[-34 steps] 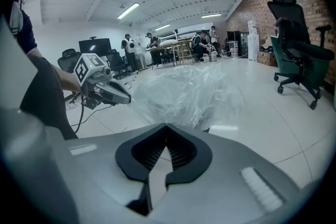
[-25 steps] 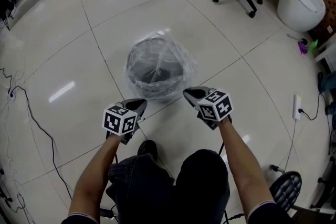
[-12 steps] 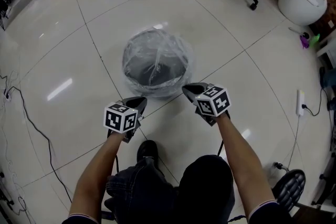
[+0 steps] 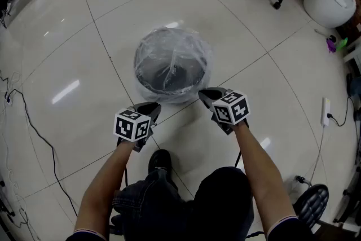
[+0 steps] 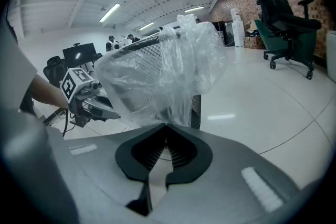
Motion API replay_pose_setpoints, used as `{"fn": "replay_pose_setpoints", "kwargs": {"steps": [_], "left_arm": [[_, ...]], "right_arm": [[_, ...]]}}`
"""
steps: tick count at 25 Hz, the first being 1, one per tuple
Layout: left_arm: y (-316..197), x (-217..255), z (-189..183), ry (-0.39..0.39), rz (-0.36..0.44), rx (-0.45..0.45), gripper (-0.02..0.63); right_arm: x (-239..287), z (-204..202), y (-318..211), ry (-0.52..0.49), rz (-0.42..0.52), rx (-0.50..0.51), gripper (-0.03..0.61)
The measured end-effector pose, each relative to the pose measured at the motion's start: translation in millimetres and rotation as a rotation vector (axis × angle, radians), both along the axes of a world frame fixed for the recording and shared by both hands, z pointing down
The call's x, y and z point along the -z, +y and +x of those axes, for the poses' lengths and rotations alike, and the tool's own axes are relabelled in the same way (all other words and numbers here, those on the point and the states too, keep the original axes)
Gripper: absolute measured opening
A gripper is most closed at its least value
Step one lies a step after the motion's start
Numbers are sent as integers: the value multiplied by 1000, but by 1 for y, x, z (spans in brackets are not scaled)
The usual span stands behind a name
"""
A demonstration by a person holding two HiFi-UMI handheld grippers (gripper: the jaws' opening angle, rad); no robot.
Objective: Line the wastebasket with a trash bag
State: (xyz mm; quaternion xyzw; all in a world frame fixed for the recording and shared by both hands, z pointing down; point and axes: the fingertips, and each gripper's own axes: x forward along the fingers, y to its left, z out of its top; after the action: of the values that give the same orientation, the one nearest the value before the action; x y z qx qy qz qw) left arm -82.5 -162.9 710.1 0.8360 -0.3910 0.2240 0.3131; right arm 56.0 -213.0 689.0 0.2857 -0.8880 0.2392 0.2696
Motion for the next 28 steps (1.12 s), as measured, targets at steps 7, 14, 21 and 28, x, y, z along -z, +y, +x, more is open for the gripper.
{"fn": "replay_pose_setpoints", "kwargs": {"steps": [7, 14, 21, 28], "left_arm": [[9, 13, -14, 1, 25, 13, 110], [15, 57, -19, 0, 68, 10, 112], [8, 99, -37, -26, 103, 34, 112], [-16, 143, -47, -36, 169, 61, 111]], "right_arm": [[12, 4, 9, -19, 13, 12, 61], [49, 9, 26, -38, 31, 42, 93], [91, 22, 37, -33, 63, 64, 120], [141, 22, 10, -29, 154, 29, 118]]}}
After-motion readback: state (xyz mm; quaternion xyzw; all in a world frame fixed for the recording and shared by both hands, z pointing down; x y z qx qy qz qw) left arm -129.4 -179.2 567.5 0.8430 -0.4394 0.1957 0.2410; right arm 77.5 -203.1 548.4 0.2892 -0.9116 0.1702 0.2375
